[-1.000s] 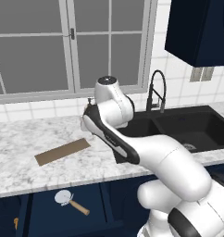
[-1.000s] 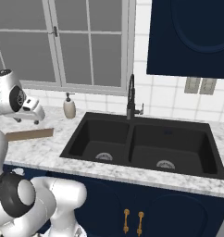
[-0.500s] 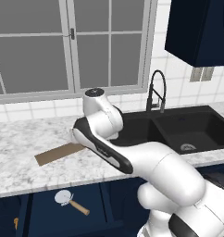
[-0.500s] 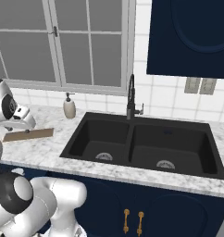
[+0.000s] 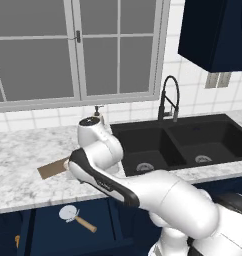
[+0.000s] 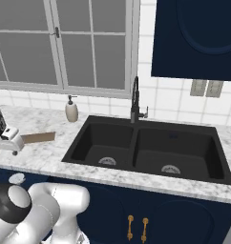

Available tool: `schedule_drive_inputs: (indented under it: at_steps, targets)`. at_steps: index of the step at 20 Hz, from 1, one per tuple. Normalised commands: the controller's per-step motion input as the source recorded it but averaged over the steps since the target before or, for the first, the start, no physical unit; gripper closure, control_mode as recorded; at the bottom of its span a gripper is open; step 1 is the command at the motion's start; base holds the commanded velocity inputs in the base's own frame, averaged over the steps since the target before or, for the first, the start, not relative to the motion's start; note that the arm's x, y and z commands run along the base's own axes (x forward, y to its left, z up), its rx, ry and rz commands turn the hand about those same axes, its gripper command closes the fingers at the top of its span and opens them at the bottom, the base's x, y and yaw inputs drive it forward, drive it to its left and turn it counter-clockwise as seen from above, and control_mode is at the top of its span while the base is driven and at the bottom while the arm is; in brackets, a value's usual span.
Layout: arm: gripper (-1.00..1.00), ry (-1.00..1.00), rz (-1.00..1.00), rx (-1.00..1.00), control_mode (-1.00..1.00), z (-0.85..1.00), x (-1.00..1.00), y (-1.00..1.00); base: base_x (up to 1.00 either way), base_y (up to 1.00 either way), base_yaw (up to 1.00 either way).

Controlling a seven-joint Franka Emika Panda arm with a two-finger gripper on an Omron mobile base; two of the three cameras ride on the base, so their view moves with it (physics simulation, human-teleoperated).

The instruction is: Pick the pizza cutter from the drawer and place it on the counter.

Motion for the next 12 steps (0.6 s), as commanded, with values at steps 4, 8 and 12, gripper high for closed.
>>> schedule_drive_inputs:
  at_steps: [4, 8, 12]
  targets:
    - [-1.00, 0.03, 0.00, 0.07, -1.00, -0.80, -0.06, 0.40, 0.00, 0.00, 0.00]
    - [-1.00, 0.06, 0.00, 0.02, -1.00, -0.72, -0.27, 0.46, 0.00, 0.00, 0.00]
    - [-1.00, 0.03, 0.00, 0.00, -1.00, -0.67, -0.36, 0.55, 0.00, 0.00, 0.00]
